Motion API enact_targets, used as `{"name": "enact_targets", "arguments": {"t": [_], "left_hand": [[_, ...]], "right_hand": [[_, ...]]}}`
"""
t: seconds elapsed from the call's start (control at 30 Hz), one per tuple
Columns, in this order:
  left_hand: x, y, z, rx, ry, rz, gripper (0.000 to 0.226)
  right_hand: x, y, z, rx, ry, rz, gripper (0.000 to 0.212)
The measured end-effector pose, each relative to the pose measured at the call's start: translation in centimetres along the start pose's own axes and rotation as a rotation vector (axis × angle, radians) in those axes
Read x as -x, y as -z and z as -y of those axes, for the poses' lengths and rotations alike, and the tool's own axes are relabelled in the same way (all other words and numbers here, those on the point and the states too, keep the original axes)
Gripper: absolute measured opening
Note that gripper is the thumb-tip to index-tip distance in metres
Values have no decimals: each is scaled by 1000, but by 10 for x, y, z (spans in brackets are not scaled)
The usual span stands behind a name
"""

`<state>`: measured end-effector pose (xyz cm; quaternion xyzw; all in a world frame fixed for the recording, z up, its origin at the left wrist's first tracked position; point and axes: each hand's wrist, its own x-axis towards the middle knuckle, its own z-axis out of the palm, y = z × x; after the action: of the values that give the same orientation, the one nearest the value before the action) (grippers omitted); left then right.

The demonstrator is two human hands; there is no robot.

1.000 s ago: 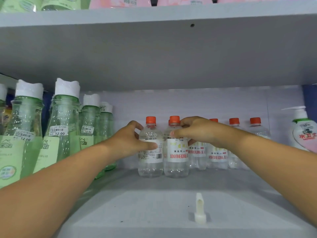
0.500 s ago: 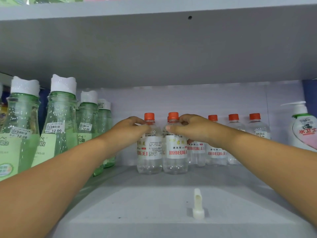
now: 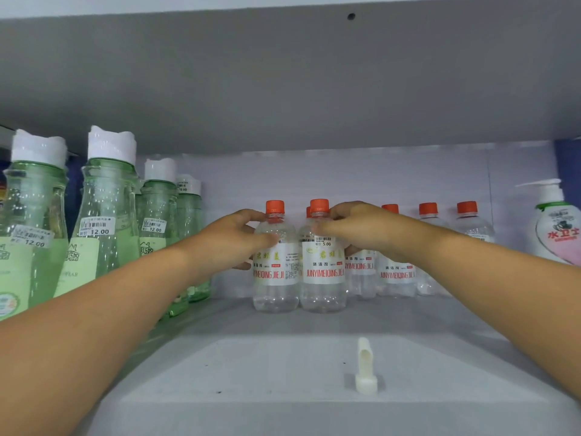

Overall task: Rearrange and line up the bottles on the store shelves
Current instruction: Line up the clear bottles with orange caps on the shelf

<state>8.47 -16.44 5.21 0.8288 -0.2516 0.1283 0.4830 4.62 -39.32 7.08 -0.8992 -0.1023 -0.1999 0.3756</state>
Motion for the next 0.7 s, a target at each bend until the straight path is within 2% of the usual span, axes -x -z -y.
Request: {"name": "enact_targets", "arguments": {"t": [0.23,0.4,0.53,0.6,0.7], "left_hand": [[1,0,0,13,-10,-33,49],[2,2,5,64,55,23,59],[2,1,7,56,54,36,64],[3,1,7,57,51,31,65],[3,0,7,50,55,29,61]], "right_hand": [[1,-13,2,139,-7,-110,66],[6,-7,-1,33,18,-53,35],[5,-6,0,33,15,-90,26],[5,-9,1,47,5,-105,34],[5,-11,-2,92,17,-130,62]]}}
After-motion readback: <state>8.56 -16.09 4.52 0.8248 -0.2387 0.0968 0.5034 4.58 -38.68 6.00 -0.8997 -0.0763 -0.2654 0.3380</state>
